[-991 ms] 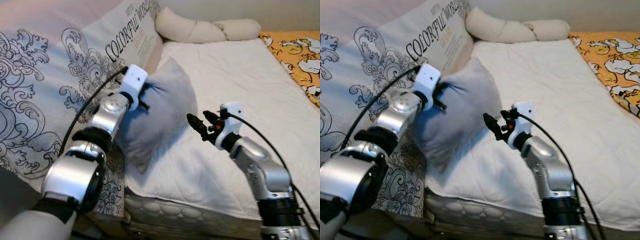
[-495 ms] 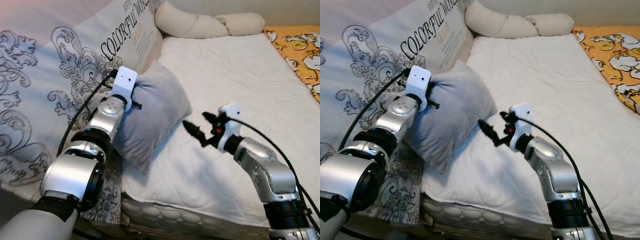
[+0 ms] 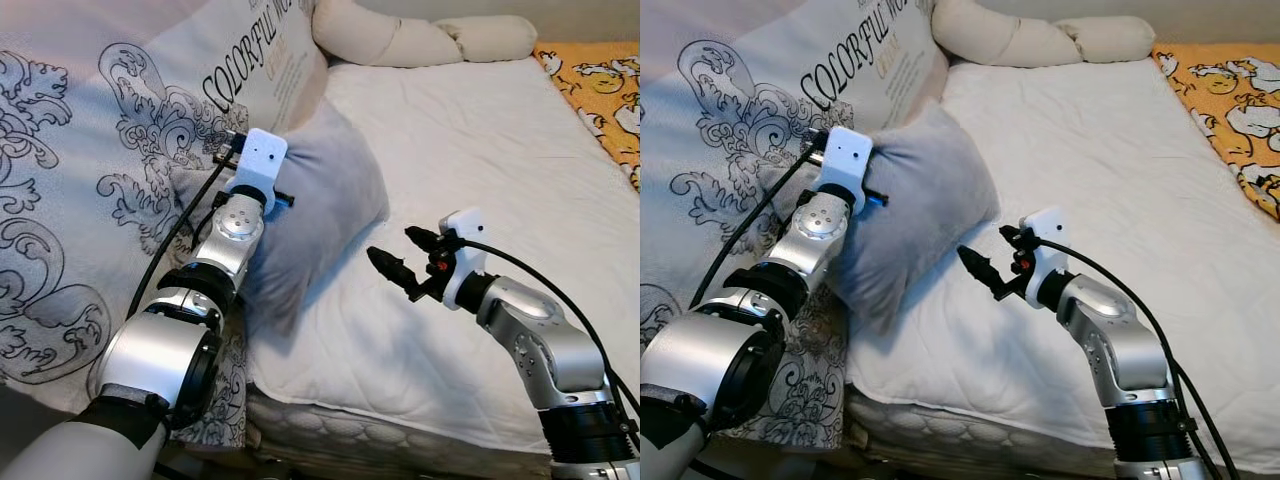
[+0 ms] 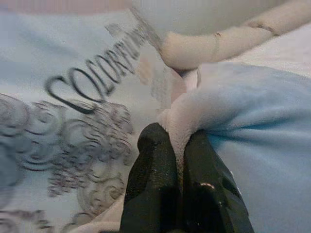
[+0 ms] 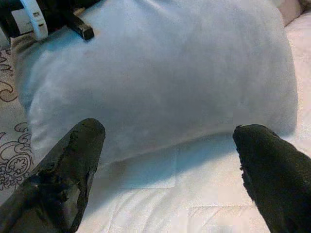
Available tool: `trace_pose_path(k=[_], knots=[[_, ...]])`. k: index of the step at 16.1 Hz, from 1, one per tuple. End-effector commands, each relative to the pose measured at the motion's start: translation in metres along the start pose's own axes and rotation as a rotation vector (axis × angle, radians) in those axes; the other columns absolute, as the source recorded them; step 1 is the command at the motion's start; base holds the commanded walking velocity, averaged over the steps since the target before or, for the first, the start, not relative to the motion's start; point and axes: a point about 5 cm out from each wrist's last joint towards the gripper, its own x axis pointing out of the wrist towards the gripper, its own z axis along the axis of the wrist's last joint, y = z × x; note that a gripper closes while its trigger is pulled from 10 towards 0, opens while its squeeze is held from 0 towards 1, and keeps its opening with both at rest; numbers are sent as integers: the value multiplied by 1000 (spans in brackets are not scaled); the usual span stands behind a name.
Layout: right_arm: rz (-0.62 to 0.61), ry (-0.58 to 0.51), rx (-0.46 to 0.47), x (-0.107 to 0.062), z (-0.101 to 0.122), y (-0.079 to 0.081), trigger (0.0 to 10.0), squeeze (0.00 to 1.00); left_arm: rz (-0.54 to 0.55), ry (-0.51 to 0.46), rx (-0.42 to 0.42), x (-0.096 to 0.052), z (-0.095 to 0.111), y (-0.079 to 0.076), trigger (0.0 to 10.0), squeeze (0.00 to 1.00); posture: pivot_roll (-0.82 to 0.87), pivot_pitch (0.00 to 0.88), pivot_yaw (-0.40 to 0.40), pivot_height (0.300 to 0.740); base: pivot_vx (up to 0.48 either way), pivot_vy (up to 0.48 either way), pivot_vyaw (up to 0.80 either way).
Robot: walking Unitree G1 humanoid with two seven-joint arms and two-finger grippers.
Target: Clean up the room
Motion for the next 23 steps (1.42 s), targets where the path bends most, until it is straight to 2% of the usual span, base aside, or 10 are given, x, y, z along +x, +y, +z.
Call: trace_pose_path(k=[1, 6, 9, 11, 13, 15, 16, 17, 20, 23], knots=[[16, -13, -12, -1, 6, 2, 10000, 1000, 72, -116, 3, 7, 26, 10, 10000, 0, -111, 0, 102, 740, 0, 0, 0], [61, -7, -9, -3, 4, 8, 10000, 1000, 195, -90, 55, 0, 14, 8, 10000, 0, -113, 0, 97, 740, 0, 0, 0], [73, 0, -10, -4, 3, 10, 10000, 1000, 152, -28, 69, -4, 1, -6, 10000, 0, -119, 0, 97, 740, 0, 0, 0], [93, 6, -6, -4, 2, 13, 10000, 1000, 176, 77, 85, -10, -19, -6, 10000, 0, -119, 0, 95, 740, 0, 0, 0], [116, 8, 2, -4, 1, 15, 10000, 1000, 190, 112, 89, -13, -26, -5, 10000, 0, -114, 0, 92, 740, 0, 0, 0], [206, -3, 17, -8, 1, 23, 10000, 1000, 194, 139, 98, -15, -32, -3, 10000, 306, -98, 0, 83, 740, 0, 0, 0], [229, -20, 2, -11, 2, 23, 10000, 1000, 187, 130, 97, -14, -31, -2, 10000, 1000, -95, 0, 81, 740, 0, 0, 0], [254, -30, 12, -14, 2, 22, 10000, 1000, 172, 92, 92, -13, -27, 0, 10000, 1000, -84, 0, 75, 740, 0, 0, 0], [250, -50, 8, -17, 4, 17, 10000, 1000, 158, 88, 3, -12, -26, 6, 10000, 1000, -70, 0, 68, 740, 0, 0, 0], [233, -65, 83, -19, 3, 13, 10000, 1000, 152, 8, -96, -16, -21, 16, 10000, 1000, -43, 0, 54, 740, 0, 0, 0]])
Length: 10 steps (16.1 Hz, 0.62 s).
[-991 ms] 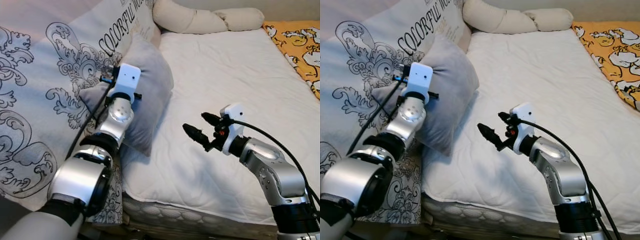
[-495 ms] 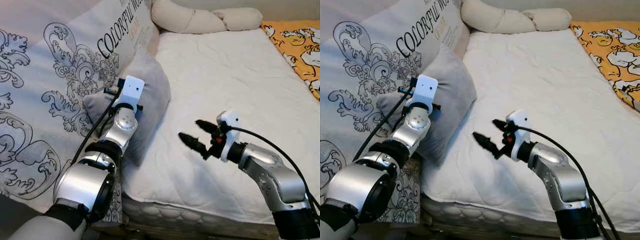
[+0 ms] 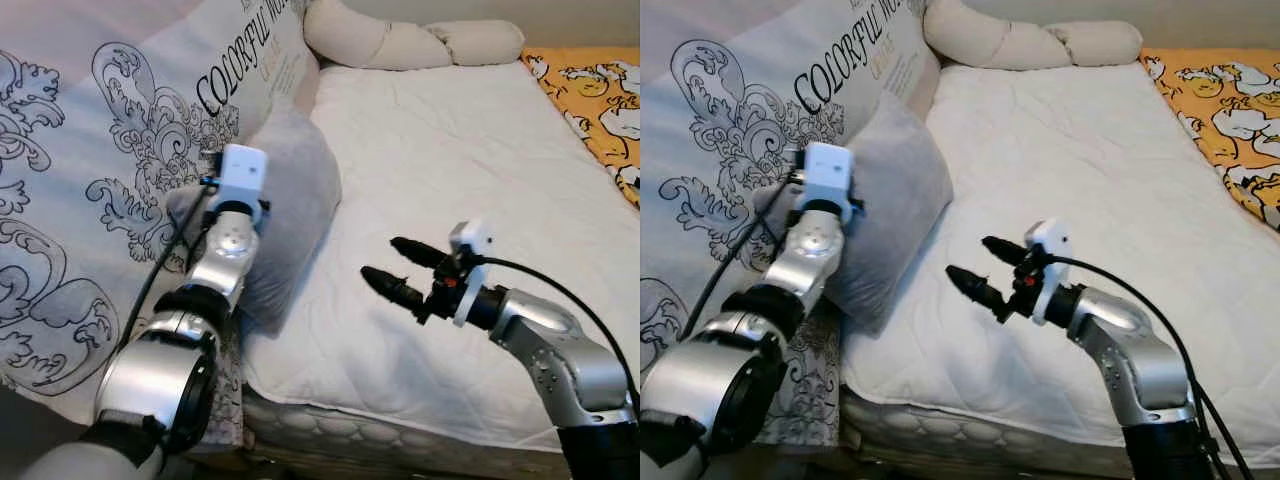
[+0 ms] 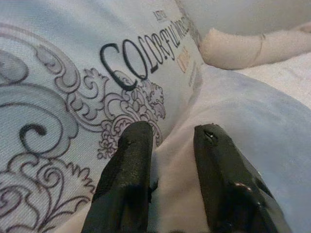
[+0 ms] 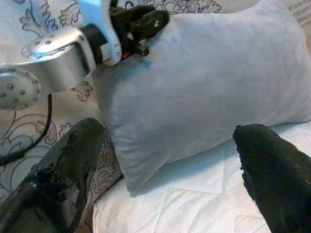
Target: Clean up the room
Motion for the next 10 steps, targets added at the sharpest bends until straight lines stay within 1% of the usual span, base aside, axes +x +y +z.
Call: trace_pose_path(k=[1, 2, 3, 4, 5, 6, 7, 8, 9, 10], knots=[[-33, -15, 57, -2, 0, -3, 10000, 1000, -103, -33, -55, -3, 3, 1, 10000, 1000, -36, 0, 48, 740, 0, 0, 0], [-74, -10, 70, -3, -1, -6, 10000, 1000, -159, -44, -93, -7, 5, -2, 10000, 1000, -32, 0, 46, 740, 0, 0, 0], [-168, -28, 108, -2, -2, -14, 10000, 1000, -196, -72, -142, -13, 9, -2, 10000, 1000, -25, 0, 39, 740, 0, 0, 0], [-216, -47, 139, -1, -3, -17, 10000, 1000, -220, -108, -117, -21, 13, 2, 10000, 1000, -22, 0, 39, 740, 0, 0, 0], [-223, -42, 137, -1, -4, -16, 10000, 1000, -239, -109, -110, -26, 15, 3, 10000, 1000, -20, 0, 37, 740, 0, 0, 0], [-234, -27, 104, 1, -6, -14, 10000, 1000, -272, -118, -133, -35, 18, 7, 10000, 1000, -14, 0, 34, 740, 0, 0, 0], [-281, -66, 110, 4, -4, -14, 10000, 1000, -326, -118, -150, -49, 23, 12, 10000, 1000, 12, 0, 26, 740, 0, 0, 0], [-302, -86, 117, 7, -3, -14, 10000, 1000, -342, -106, -156, -55, 25, 15, 10000, 1000, 15, 0, 25, 740, 0, 0, 0], [-327, -97, 111, 13, -2, -12, 10000, 1000, -363, -78, -154, -65, 24, 19, 10000, 1000, 21, 0, 24, 740, 0, 0, 0], [-339, -94, 98, 18, -2, -8, 10000, 1000, -335, -58, -172, -71, 23, 23, 10000, 1000, 25, 0, 25, 740, 0, 0, 0]])
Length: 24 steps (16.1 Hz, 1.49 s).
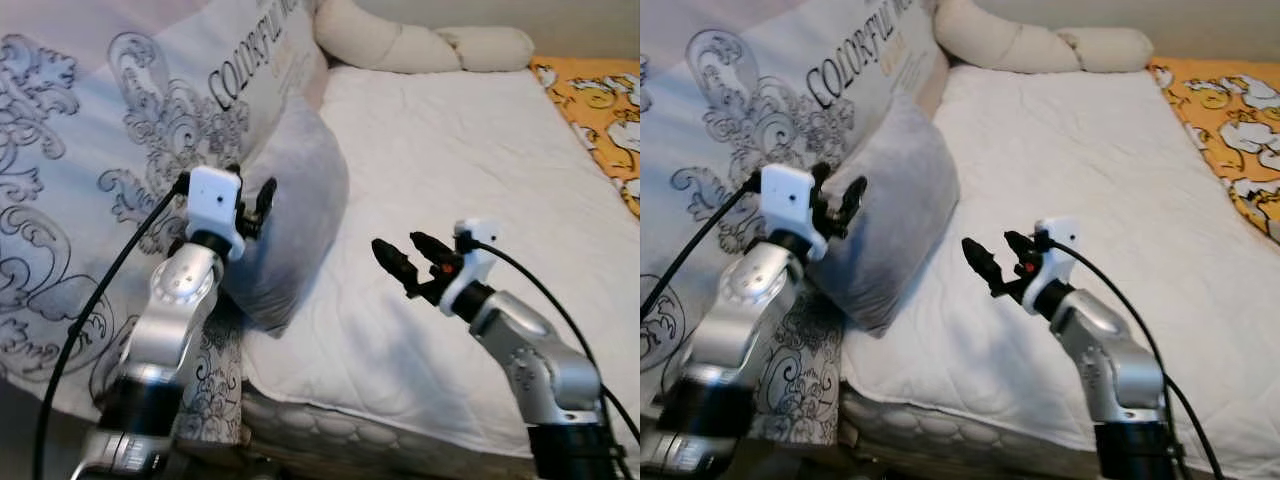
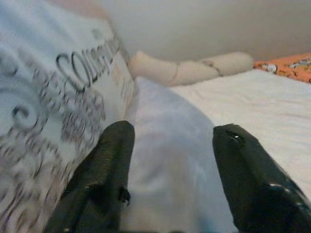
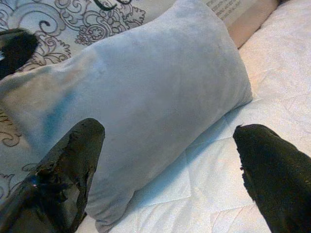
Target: Clean up the room
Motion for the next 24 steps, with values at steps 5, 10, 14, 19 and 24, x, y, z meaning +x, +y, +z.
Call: trace_pose_path(k=[5, 10, 14, 19, 24], knots=[[-69, -53, -87, 7, 3, 11, 10000, 1000, 68, 55, -14, -21, 3, 10, 10000, 906, 44, 0, 11, 740, 0, 0, 0], [-120, -98, -49, 10, 4, 16, 10000, 1000, 117, 145, -15, -31, -2, 17, 10000, 929, 40, 0, 21, 740, 0, -282, 0], [-132, -103, -33, 11, 5, 14, 10000, 1000, 158, 186, -35, -32, -4, 22, 10000, 973, 34, 0, 24, 740, 0, -339, 0], [-194, -76, -95, 15, 4, 6, 10000, 1000, 152, 195, -26, -28, -3, 20, 10000, 973, 29, 0, 33, 740, 0, -273, 0], [-303, -31, -158, 16, 1, -5, 10000, 0, 171, 241, 24, -27, -9, 26, 10000, 961, 21, 0, 38, 740, 0, -265, 0]])
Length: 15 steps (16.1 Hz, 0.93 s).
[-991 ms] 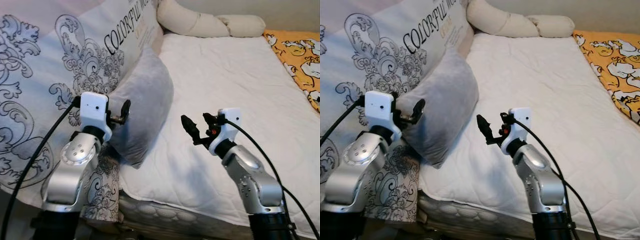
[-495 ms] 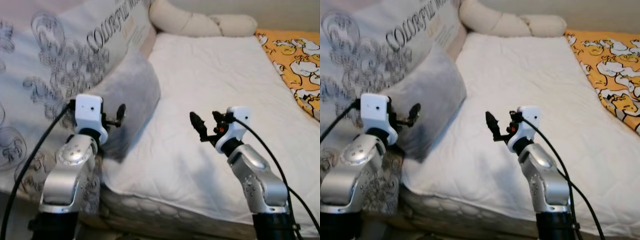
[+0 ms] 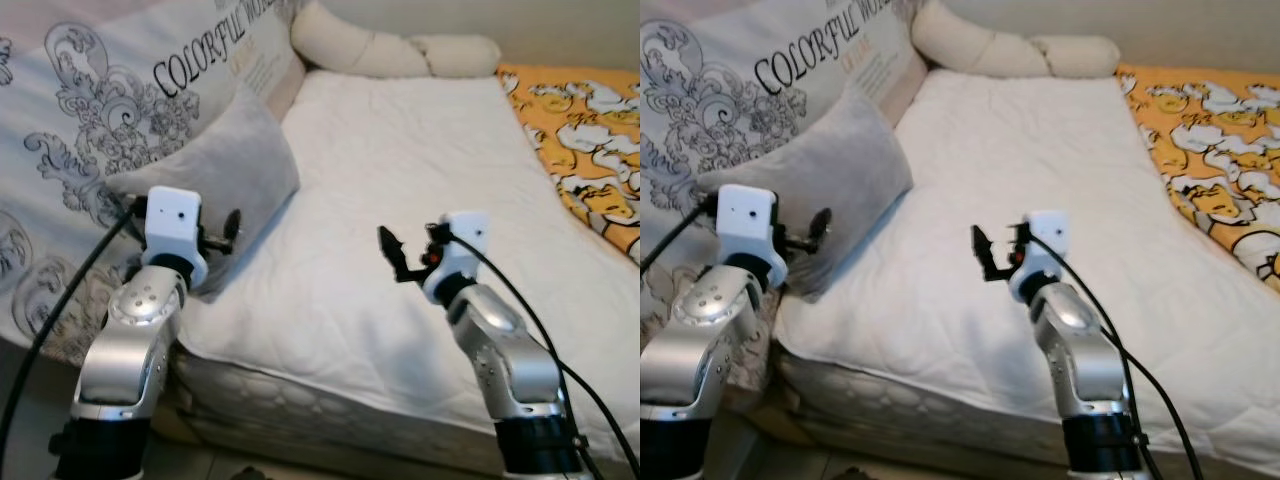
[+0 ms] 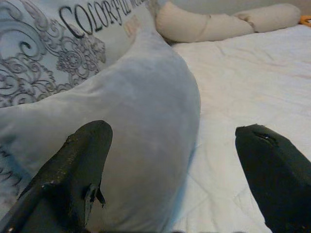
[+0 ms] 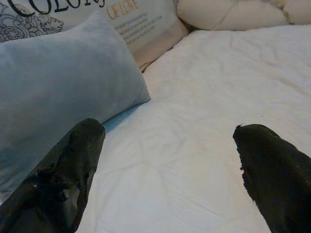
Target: Clean up the room
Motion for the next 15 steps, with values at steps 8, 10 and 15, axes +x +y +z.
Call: trace_pose_path(k=[8, 10, 15], knots=[[-33, 3, -61, 4, 3, -6, 10000, 0, -31, 12, 50, 5, 0, -9, 10000, 953, 16, 0, 28, 740, 0, -276, 0], [-34, -2, -69, 5, 4, -7, 10000, 0, -32, 11, 51, 6, 0, -9, 10000, 953, 15, 0, 29, 740, 0, -274, 0], [-75, -16, -126, 6, 4, -10, 10000, 0, -31, 17, 52, 6, -2, -9, 10000, 953, 13, 0, 33, 740, 0, -277, 0]])
